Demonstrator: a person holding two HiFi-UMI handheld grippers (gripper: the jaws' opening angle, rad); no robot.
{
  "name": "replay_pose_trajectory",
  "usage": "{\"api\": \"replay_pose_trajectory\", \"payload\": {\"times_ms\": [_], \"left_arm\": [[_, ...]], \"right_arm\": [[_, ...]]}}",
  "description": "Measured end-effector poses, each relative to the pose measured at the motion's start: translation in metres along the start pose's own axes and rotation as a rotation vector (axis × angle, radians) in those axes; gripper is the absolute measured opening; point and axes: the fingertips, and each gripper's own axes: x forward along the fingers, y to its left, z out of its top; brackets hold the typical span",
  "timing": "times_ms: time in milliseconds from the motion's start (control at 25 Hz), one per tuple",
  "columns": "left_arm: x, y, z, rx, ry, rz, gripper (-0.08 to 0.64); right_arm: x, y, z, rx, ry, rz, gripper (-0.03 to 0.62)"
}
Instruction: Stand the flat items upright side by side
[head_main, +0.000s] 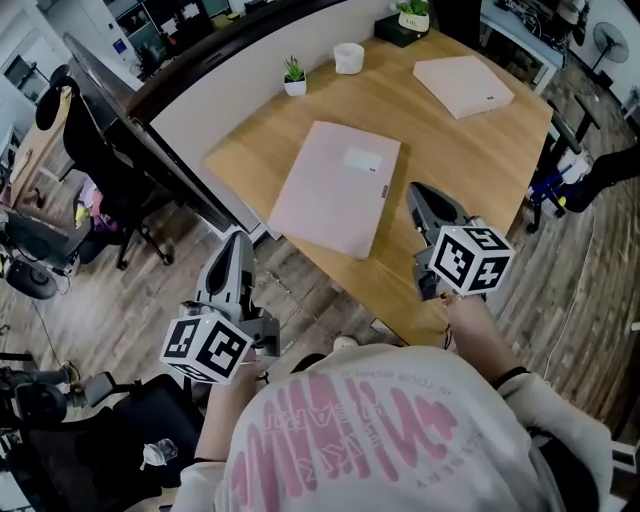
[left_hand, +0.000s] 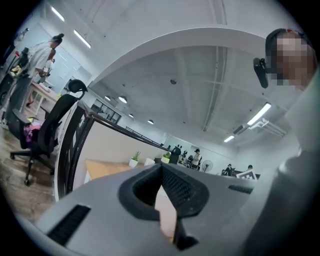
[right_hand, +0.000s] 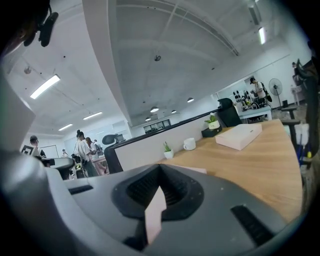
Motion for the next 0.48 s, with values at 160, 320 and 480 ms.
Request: {"api": "replay_pose_trajectory", "payload": {"times_ms": [160, 320, 480], "left_arm": [[0.024, 0.013, -0.017, -0.018, 0.069, 0.005, 0.002], [0.056, 0.022, -0.026, -0.013, 0.13, -0.028, 0.002], [0.1, 0.035, -0.037, -0.013, 0.198, -0.087, 0.002]], "right_arm": [[0.016, -0.019, -0.013, 0.034, 0.036, -0.033, 0.0], [0.031, -0.039, -0.027, 0.078, 0.069, -0.08, 0.0], [0.044, -0.06, -0.042, 0.117, 0.104, -0.162, 0.0]]}}
